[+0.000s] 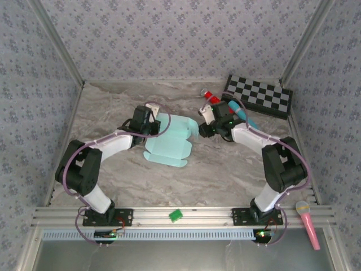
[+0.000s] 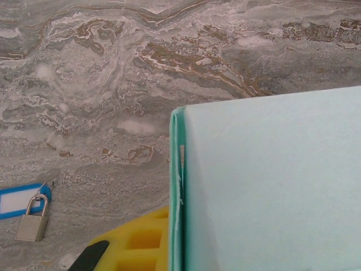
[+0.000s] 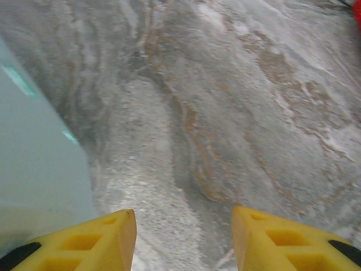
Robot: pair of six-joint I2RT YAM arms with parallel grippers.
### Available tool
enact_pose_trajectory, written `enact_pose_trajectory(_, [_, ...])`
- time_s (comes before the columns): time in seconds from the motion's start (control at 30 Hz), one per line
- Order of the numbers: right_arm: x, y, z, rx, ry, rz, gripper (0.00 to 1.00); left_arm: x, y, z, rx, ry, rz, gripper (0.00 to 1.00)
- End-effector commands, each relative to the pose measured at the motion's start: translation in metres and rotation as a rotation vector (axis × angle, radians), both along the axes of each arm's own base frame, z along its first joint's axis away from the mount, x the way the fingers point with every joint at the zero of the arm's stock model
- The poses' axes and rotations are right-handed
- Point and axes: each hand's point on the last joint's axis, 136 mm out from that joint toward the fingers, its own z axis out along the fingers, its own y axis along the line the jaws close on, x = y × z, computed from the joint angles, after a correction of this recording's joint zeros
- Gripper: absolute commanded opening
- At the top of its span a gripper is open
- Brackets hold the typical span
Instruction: Fold the paper box
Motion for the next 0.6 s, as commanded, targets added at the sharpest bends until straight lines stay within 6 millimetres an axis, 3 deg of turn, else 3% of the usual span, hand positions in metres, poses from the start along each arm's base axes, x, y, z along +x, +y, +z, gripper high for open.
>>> enact_pose_trajectory(0.0, [-0.001,0.023,0.012,0.045,-0.016,0.084,0.50,0.001,-0.003,0.015,-0.029,-0.019,-0.001,0.00])
enact_pose_trajectory(0.57, [-0.020,0.069,0.007,0.140,0.069,0.223,0.49,0.005,-0.001,0.007,-0.032,0.007,0.044,0.00])
